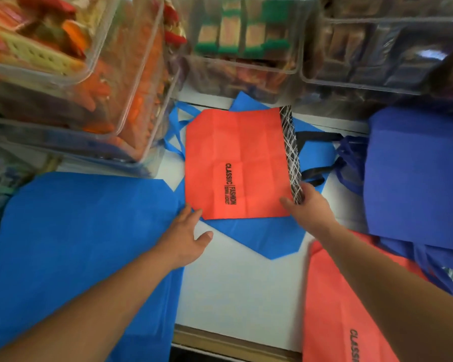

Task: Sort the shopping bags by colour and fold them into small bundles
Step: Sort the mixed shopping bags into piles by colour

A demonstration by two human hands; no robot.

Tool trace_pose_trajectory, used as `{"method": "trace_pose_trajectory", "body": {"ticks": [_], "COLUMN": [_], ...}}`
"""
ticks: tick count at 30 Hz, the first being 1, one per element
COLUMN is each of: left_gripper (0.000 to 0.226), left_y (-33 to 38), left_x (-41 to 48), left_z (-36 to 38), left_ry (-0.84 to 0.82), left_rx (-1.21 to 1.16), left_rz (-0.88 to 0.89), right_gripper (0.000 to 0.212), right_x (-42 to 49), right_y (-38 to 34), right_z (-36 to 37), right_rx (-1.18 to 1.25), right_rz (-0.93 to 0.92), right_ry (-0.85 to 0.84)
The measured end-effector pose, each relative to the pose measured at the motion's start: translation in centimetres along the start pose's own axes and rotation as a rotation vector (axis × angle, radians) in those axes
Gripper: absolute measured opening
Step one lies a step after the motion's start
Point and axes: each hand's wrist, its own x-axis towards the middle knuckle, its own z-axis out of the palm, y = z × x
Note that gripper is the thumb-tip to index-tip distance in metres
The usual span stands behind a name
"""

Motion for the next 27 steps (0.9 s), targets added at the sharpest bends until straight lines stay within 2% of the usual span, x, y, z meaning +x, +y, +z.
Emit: {"method": "trace_pose_trajectory", "body": {"ticks": [2, 5, 7, 11, 13, 14, 18, 20, 23, 27], "left_gripper": [0.077, 0.075, 0.072, 0.06, 0.054, 0.055, 0.063, 0.061, 0.035, 0.042], "left_y": [-0.8, -1.8, -1.9, -0.9, 0.3, 1.3, 5.3, 7.2, 8.9, 10.9], "left_x": [-0.1, 0.0, 0.0, -0.3, -0.8, -1.3, -3.7, -5.5, -8.7, -12.3], "left_z": [0.0, 0.2, 0.0, -1.2, -1.5, -1.3, 2.2, 4.8, 9.3, 15.2], "left_ry": [-0.05, -0.056, -0.057, 0.094, 0.174, 0.172, -0.003, -0.025, -0.005, -0.101], "left_rx": [-0.021, -0.117, -0.171, -0.218, -0.264, -0.312, -0.61, -0.661, -0.624, -0.546], "left_rz": [0.006, 0.009, 0.014, 0.027, 0.016, 0.003, -0.062, -0.083, -0.071, -0.03], "right_gripper": [0.061, 0.051, 0.041, 0.039, 0.037, 0.038, 0.043, 0.048, 0.055, 0.054], "right_x": [0.4, -0.1, -0.8, -4.8, -8.6, -10.5, -16.3, -18.9, -22.7, -26.2], "right_y": [-1.0, -3.0, -3.8, -4.8, -4.6, -4.0, 1.4, 4.9, 11.3, 20.0], "right_z": [0.5, 1.3, 1.2, -1.1, -2.5, -3.0, -4.1, -4.7, -5.7, -6.6], "right_rx": [0.069, 0.245, 0.18, 0.189, 0.236, 0.25, 0.317, 0.352, 0.371, 0.244], "right_rz": [0.008, -0.001, -0.095, -0.362, -0.412, -0.402, -0.257, -0.172, -0.039, 0.218], "right_ry": [0.122, 0.1, 0.109, 0.438, 0.548, 0.564, 0.524, 0.495, 0.451, 0.466]}}
